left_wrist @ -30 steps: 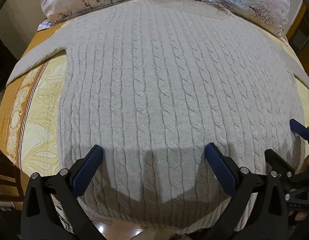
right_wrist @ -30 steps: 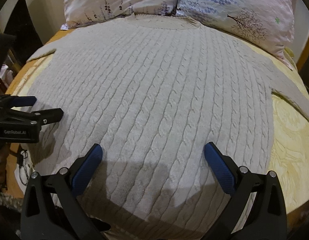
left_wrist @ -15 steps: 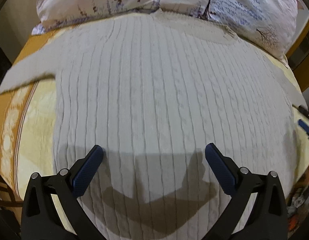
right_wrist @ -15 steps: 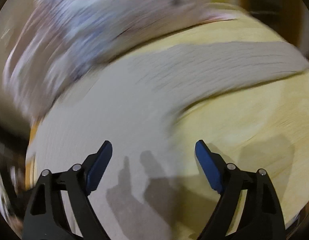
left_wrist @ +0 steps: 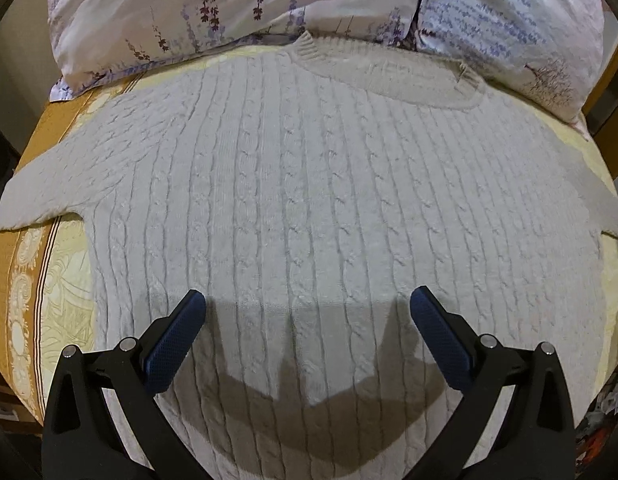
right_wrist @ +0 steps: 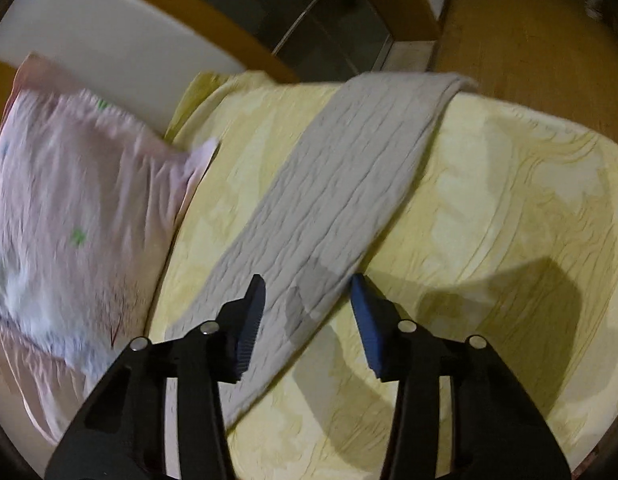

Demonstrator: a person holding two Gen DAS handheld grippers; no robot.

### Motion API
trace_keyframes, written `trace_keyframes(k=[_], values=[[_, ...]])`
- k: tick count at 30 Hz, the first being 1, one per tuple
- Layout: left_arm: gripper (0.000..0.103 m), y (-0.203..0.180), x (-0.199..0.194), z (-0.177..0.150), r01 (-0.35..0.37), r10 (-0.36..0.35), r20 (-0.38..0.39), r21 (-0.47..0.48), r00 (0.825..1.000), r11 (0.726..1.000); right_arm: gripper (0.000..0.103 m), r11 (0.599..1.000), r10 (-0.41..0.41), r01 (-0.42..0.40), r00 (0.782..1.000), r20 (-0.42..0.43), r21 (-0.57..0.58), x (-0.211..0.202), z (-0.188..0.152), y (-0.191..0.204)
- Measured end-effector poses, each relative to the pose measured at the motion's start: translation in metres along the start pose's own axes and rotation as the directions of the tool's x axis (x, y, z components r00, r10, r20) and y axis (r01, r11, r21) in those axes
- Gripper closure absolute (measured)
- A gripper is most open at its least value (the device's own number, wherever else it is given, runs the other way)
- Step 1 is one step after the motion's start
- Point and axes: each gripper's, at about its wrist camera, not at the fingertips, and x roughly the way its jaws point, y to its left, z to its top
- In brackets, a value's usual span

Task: Fold small clothes
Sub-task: 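Grasp the sweater sleeve with the right gripper and fold it across the body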

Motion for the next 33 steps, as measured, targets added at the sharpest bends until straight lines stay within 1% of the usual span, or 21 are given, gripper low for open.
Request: trace_keyframes(k=[2, 3, 4, 5, 6, 7, 8, 12, 15, 18, 21, 23, 25, 27, 28, 30, 31, 33], values=[[0.001, 0.001, 0.001, 0.000, -0.006, 0.006, -0.006, -0.003, 1.000, 1.000, 0.068, 1.000, -0.011, 0.010, 1.000, 0.017, 0.013, -0.001, 0.008, -0.006], [0.001, 0.001, 0.001, 0.000, -0.002, 0.002, -0.005, -0.004, 1.000, 1.000, 0.070, 1.000, -0.017, 0.017, 1.000, 0.023, 0.018, 0.001, 0.009, -0.006], [0.001, 0.002, 0.001, 0.001, 0.003, -0.003, -0.005, -0.006, 1.000, 1.000, 0.075, 1.000, -0.024, 0.023, 0.999, 0.029, 0.021, 0.004, 0.012, -0.004], [0.001, 0.002, 0.001, 0.002, 0.006, -0.006, -0.006, -0.008, 1.000, 1.000, 0.081, 0.999, -0.036, 0.035, 0.999, 0.035, 0.018, 0.006, 0.012, -0.003], [0.001, 0.003, 0.001, 0.002, 0.012, -0.012, -0.009, -0.012, 1.000, 1.000, 0.084, 0.999, -0.050, 0.050, 0.998, 0.038, 0.009, 0.009, 0.015, -0.001], [0.001, 0.004, 0.002, 0.003, 0.016, -0.016, -0.011, -0.016, 1.000, 1.000, 0.091, 0.998, -0.062, 0.062, 0.997, 0.035, -0.008, 0.011, 0.016, 0.001], [0.001, 0.005, 0.001, 0.003, 0.019, -0.020, -0.011, -0.020, 1.000, 1.000, 0.093, 0.998, -0.062, 0.063, 0.997, 0.037, -0.019, 0.010, 0.015, 0.002], [0.001, 0.010, -0.001, 0.004, 0.038, -0.038, -0.001, -0.044, 0.999, 0.998, 0.095, 0.991, -0.038, 0.050, 0.995, 0.092, -0.125, -0.003, 0.011, 0.024], [0.001, 0.013, -0.001, 0.005, 0.058, -0.057, 0.008, -0.055, 0.998, 0.997, 0.095, 0.975, 0.012, 0.013, 0.994, 0.109, -0.220, -0.012, 0.006, 0.054], [0.001, 0.016, -0.005, 0.004, 0.083, -0.082, 0.023, -0.061, 0.996, 0.995, 0.096, 0.948, 0.094, -0.057, 0.990, 0.103, -0.314, -0.024, -0.007, 0.088], [0.001, 0.016, -0.011, 0.003, 0.109, -0.106, 0.045, -0.061, 0.993, 0.992, 0.095, 0.898, 0.193, -0.152, 0.979, 0.058, -0.412, -0.034, -0.033, 0.127], [0.001, 0.017, -0.015, 0.002, 0.113, -0.110, 0.061, -0.053, 0.992, 0.992, 0.096, 0.867, 0.236, -0.199, 0.972, 0.023, -0.457, -0.036, -0.052, 0.148], [0.001, 0.016, -0.020, 0.001, 0.116, -0.112, 0.081, -0.039, 0.990, 0.992, 0.096, 0.825, 0.281, -0.261, 0.959, -0.037, -0.501, -0.035, -0.079, 0.169], [0.001, 0.015, -0.025, 0.001, 0.111, -0.108, 0.099, -0.025, 0.989, 0.994, 0.096, 0.796, 0.305, -0.312, 0.947, -0.100, -0.519, -0.031, -0.105, 0.184], [0.001, 0.014, -0.026, 0.001, 0.108, -0.105, 0.104, -0.022, 0.989, 0.994, 0.096, 0.780, 0.310, -0.335, 0.940, -0.138, -0.528, -0.025, -0.119, 0.189], [0.001, 0.016, -0.025, 0.004, 0.111, -0.107, 0.108, -0.028, 0.988, 0.993, 0.096, 0.758, 0.295, -0.355, 0.935, -0.198, -0.547, -0.013, -0.144, 0.196], [0.001, 0.016, -0.025, 0.005, 0.113, -0.109, 0.109, -0.034, 0.988, 0.993, 0.096, 0.748, 0.268, -0.357, 0.934, -0.238, -0.559, -0.003, -0.163, 0.198], [0.001, 0.020, -0.025, 0.005, 0.122, -0.116, 0.111, -0.051, 0.987, 0.991, 0.096, 0.737, 0.214, -0.345, 0.935, -0.283, -0.582, 0.012, -0.188, 0.197]])
